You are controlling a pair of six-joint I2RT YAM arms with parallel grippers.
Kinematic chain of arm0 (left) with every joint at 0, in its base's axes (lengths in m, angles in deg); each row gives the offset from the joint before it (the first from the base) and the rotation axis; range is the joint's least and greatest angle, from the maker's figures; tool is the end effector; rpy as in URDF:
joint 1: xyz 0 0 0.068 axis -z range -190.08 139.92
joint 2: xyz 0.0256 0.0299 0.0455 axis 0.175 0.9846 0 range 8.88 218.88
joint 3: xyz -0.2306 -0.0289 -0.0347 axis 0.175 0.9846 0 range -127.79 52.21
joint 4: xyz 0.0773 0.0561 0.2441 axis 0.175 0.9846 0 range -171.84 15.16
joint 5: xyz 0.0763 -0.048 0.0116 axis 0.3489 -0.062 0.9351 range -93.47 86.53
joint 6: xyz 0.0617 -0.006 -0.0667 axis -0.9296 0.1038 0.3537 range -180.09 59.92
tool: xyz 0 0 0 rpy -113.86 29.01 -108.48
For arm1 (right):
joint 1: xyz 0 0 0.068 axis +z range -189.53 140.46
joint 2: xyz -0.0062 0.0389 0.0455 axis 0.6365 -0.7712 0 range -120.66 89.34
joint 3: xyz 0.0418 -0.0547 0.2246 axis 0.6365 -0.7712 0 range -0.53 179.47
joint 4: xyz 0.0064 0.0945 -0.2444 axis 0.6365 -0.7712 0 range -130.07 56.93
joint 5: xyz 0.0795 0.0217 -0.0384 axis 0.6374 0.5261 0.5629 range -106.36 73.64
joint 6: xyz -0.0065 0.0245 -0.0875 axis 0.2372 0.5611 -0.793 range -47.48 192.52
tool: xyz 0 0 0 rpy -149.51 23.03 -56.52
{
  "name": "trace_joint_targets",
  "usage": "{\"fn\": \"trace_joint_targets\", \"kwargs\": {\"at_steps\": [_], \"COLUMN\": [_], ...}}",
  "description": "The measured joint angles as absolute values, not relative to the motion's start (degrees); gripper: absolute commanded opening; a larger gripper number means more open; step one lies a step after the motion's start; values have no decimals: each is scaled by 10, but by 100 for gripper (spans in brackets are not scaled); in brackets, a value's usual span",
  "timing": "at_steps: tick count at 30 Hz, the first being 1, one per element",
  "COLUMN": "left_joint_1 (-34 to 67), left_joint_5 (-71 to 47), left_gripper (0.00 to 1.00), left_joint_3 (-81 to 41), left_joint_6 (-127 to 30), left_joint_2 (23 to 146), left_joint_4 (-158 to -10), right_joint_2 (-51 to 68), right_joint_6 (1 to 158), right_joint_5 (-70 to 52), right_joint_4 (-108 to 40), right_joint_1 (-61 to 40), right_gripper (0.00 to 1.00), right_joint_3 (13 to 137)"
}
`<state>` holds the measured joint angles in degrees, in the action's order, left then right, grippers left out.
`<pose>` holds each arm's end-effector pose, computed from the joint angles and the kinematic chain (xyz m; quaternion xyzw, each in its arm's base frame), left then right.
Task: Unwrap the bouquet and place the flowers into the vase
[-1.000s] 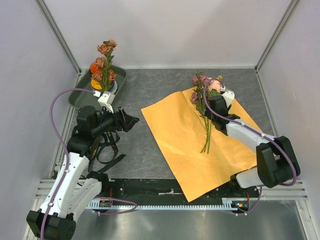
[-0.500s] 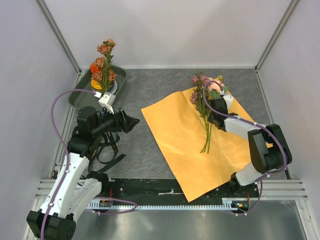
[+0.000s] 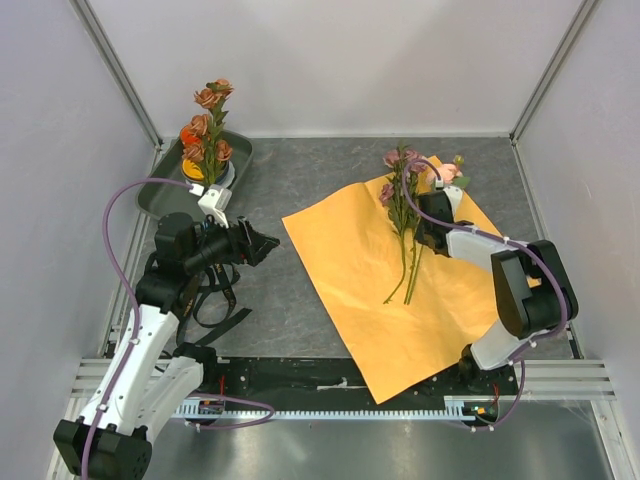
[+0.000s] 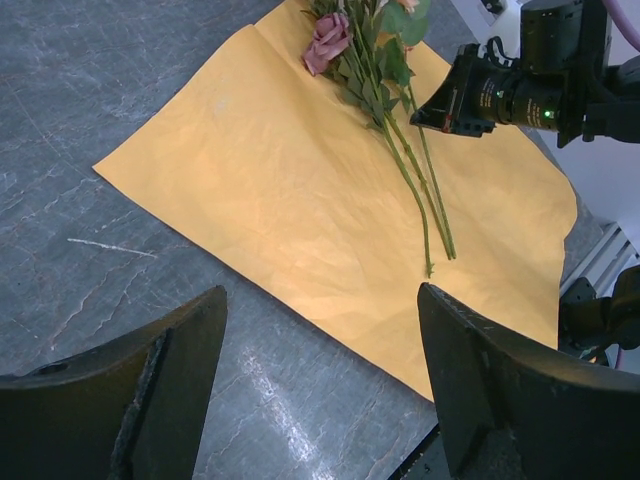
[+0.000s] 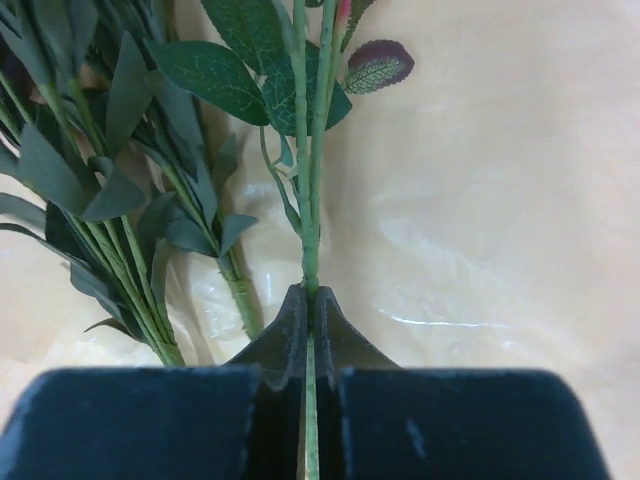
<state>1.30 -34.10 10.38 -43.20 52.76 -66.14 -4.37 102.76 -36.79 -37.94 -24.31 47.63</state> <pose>0.2300 -0.0888 0.2764 0.1181 0.7857 -0.3457 0.4993 0.3406 0.0633 0.0882 0.1805 0.9103 -0.0251 0.3718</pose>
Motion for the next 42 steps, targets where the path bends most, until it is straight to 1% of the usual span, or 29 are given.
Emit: {"fn": "trace_joint_targets", "kwargs": {"at_steps": [4,8,12,15,18,21,23,24,25,27,29,30,32,33,34,35,38,39,41,42], "left_joint_1": [13,13,13,13,13,13,13,13,13,13,13,13,16,19,23,30,71,83,114,128], "left_joint_5": [-341,-341,-341,-342,-351,-367,-387,-396,-407,-432,-448,-456,-469,-473,-475,-474,-459,-450,-424,-409], "left_gripper": [83,83,83,86,89,90,86,81,79,76,78,83,88,93,94,94,89,86,82,79], "left_joint_3": [104,104,104,105,110,117,122,125,129,136,139,140,141,141,141,140,127,119,88,68], "left_joint_6": [-432,-432,-432,-432,-432,-426,-410,-401,-389,-358,-332,-319,-288,-270,-256,-244,-222,-222,-222,-222], "left_joint_2": [528,532,536,540,542,543,542,543,543,548,559,566,587,597,607,617,647,653,673,684], "left_joint_4": [-661,-661,-662,-663,-674,-688,-706,-714,-728,-760,-791,-806,-851,-873,-894,-913,-942,-944,-938,-936], "right_joint_2": [-11,95,235,279,259,209,186,180,177,175,173,170,160,154,148,145,138,138,138,138], "right_joint_6": [1016,1002,985,977,977,976,974,970,968,967,976,982,994,998,1001,1002,1003,1002,1001,1000], "right_joint_5": [-396,-422,-405,-340,-221,-125,-73,-51,-31,9,34,46,62,68,72,75,85,88,93,95], "right_joint_4": [-388,-370,-271,-165,-22,81,135,155,168,213,255,279,320,337,350,359,371,372,372,372], "right_joint_1": [-243,-243,-244,-243,-233,-195,-157,-138,-125,-99,-90,-86,-77,-73,-69,-67,-59,-58,-55,-52], "right_gripper": [0,0,0,0,0,0,0,0,0,0,0,0,0,0,0,0,0,0,0,0], "right_joint_3": [475,459,422,395,378,377,367,360,353,333,317,309,302,301,299,298,294,293,293,293]}}
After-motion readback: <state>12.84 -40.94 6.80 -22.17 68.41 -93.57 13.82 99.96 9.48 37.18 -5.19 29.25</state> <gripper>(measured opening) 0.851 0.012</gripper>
